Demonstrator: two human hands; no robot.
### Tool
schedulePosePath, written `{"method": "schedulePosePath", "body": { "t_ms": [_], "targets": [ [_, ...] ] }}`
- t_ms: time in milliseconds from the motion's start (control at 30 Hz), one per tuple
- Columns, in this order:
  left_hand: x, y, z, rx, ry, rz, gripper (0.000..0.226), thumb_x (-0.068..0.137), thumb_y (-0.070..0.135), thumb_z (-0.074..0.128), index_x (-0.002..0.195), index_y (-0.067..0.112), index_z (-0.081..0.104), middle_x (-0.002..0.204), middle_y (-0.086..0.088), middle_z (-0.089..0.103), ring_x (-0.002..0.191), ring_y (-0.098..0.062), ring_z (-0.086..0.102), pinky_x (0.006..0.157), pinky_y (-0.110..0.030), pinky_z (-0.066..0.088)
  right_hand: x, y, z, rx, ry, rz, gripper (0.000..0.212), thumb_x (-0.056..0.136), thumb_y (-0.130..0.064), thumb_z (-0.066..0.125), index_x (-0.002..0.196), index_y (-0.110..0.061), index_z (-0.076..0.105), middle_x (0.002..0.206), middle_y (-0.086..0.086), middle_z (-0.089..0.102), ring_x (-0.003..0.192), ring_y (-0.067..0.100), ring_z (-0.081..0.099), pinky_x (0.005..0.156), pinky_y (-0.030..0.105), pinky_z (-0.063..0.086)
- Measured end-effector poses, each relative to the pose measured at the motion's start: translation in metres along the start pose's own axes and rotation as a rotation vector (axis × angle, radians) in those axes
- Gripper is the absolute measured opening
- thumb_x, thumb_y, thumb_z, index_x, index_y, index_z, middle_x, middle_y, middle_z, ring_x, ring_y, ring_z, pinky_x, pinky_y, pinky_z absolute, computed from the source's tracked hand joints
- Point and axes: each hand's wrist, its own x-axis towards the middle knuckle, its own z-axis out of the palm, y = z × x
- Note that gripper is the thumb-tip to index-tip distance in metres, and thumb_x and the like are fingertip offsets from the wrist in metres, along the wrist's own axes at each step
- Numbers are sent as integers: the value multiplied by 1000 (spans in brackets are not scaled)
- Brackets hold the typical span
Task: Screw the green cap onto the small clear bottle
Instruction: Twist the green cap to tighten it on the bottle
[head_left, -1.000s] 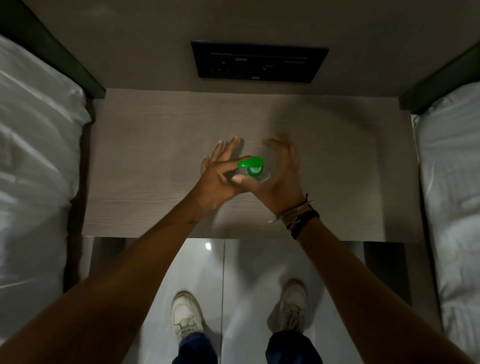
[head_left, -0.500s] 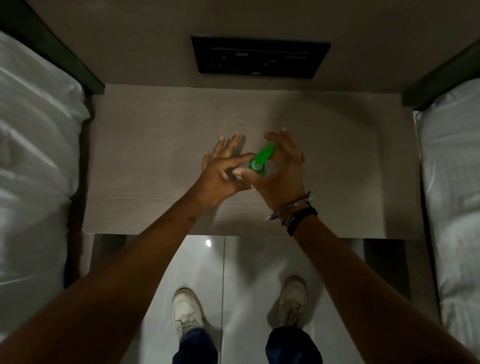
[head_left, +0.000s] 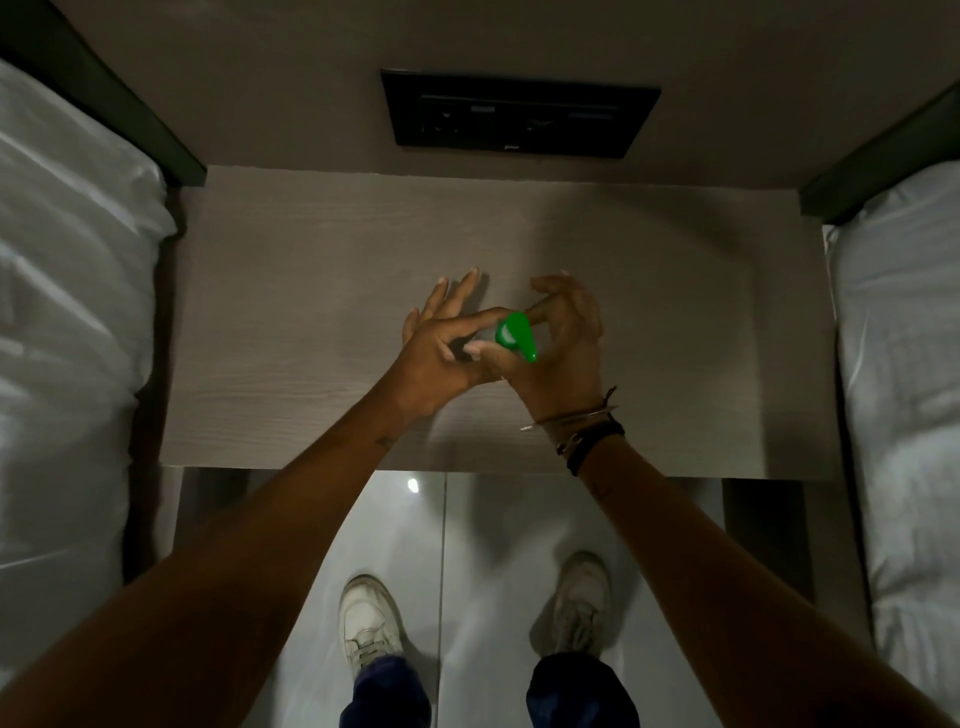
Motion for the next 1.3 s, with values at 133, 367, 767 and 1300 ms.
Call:
{"method": "schedulePosePath", "body": {
  "t_ms": [133, 367, 767, 1300],
  "targets": [
    [0, 3, -4, -22, -25, -5, 59, 73, 33, 74, 122, 45, 44, 158, 2, 13, 140, -11, -4, 112, -52, -7, 2, 10, -9, 19, -160, -60, 56, 67, -32, 81, 114, -13, 58, 147, 16, 37, 138, 32, 29, 111, 56, 28],
    [1, 8, -7, -31, -40, -30, 63, 74, 29, 74, 127, 39, 43, 158, 0, 11, 145, -21, -5, 115, -59, -5, 4, 8, -11, -60, -12, -55, 42, 56, -29, 88, 86, -13, 64, 128, 12, 56, 128, 30, 44, 101, 55, 38],
    [2, 2, -4, -51, -44, -38, 67, 70, 37, 75, 130, 34, 47, 159, 2, 12, 144, -17, -5, 114, -64, 1, 7, 6, -22, 16, -294, -150, 39, 78, -31, 58, 109, -9, 65, 142, 15, 46, 140, 36, 25, 109, 63, 25],
    [-6, 10, -1, -62, 17, -35, 64, 73, 27, 74, 127, 37, 41, 158, -2, 15, 146, -24, -3, 115, -60, -4, 0, 1, -30, -115, -151, -148, 55, 68, -43, 62, 114, -11, 61, 137, 14, 50, 136, 36, 32, 104, 62, 31]
  ]
}}
